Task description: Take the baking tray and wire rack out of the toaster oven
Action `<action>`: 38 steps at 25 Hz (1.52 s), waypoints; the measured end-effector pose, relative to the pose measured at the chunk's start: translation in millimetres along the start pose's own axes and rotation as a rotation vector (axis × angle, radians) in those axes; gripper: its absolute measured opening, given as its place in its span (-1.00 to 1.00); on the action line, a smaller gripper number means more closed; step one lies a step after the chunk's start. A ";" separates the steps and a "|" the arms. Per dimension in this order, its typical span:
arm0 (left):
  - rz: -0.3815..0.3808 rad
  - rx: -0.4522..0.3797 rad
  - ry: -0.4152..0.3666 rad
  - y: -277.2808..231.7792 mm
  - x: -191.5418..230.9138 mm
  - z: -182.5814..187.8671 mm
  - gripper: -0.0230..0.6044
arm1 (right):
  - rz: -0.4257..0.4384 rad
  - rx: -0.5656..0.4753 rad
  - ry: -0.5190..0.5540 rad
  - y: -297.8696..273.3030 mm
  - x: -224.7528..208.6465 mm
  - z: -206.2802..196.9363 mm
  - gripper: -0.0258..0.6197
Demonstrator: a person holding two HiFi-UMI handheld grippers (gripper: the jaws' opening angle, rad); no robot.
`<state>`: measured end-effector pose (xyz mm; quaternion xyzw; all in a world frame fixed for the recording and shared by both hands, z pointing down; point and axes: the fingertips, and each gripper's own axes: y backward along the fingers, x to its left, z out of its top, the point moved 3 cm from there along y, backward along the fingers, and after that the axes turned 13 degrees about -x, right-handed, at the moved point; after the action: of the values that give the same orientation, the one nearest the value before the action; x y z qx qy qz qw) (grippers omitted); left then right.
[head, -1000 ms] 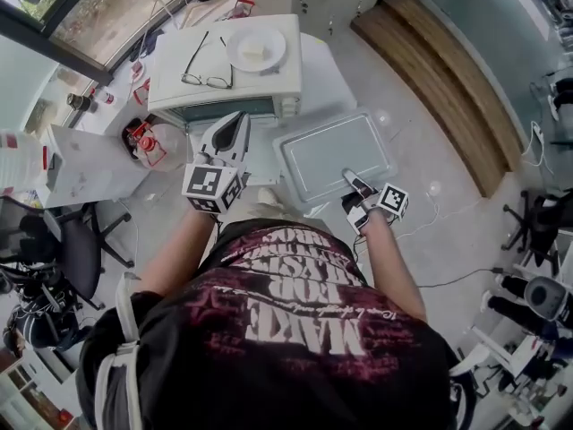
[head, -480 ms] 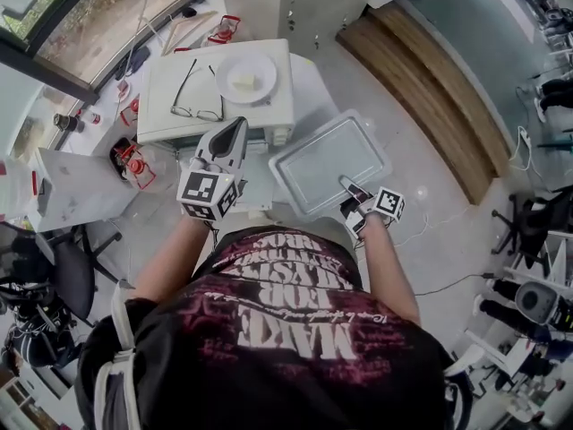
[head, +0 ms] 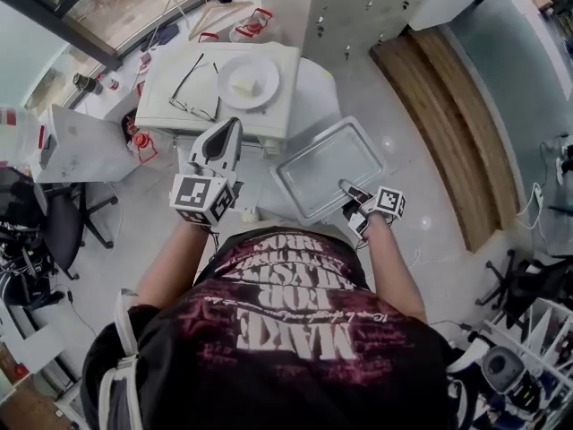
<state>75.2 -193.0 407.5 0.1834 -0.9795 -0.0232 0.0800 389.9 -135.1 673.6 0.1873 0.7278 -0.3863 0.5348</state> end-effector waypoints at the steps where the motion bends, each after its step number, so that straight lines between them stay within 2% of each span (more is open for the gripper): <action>1: 0.032 -0.002 -0.003 -1.3 -3.2 -1.7 -0.91 | 0.004 0.035 0.015 -3.6 -2.4 10.5 -0.86; 8: 0.252 -0.029 -0.020 6.6 -24.0 -10.2 -0.91 | 0.001 0.270 0.122 -34.9 -20.4 64.2 -0.85; 16: 0.489 -0.029 -0.031 50.4 -27.9 -21.9 -0.91 | 0.021 0.481 0.196 -87.0 -26.3 85.7 -0.85; 21: 0.586 -0.029 -0.042 71.2 -26.0 -25.7 -0.91 | -0.004 0.566 0.243 -115.5 -35.3 96.1 -0.85; 24: 0.623 -0.032 -0.047 77.5 -26.0 -24.2 -0.91 | 0.011 0.609 0.243 -129.5 -37.8 96.2 -0.85; 30: 0.667 -0.007 -0.027 82.2 -32.9 -35.1 -0.91 | -0.036 0.673 0.272 -154.9 -39.5 98.7 -0.86; 36: 0.657 0.034 -0.012 80.9 -44.9 -45.0 -0.91 | -0.071 0.708 0.320 -166.0 -38.9 105.0 -0.84; 38: 0.655 0.046 -0.009 81.7 -46.6 -47.9 -0.91 | -0.112 0.706 0.357 -169.5 -42.9 106.4 -0.81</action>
<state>96.9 -100.8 453.9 -0.1395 -0.9871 0.0252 0.0748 356.5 -317.1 760.8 0.3840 0.6407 -0.6026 0.2809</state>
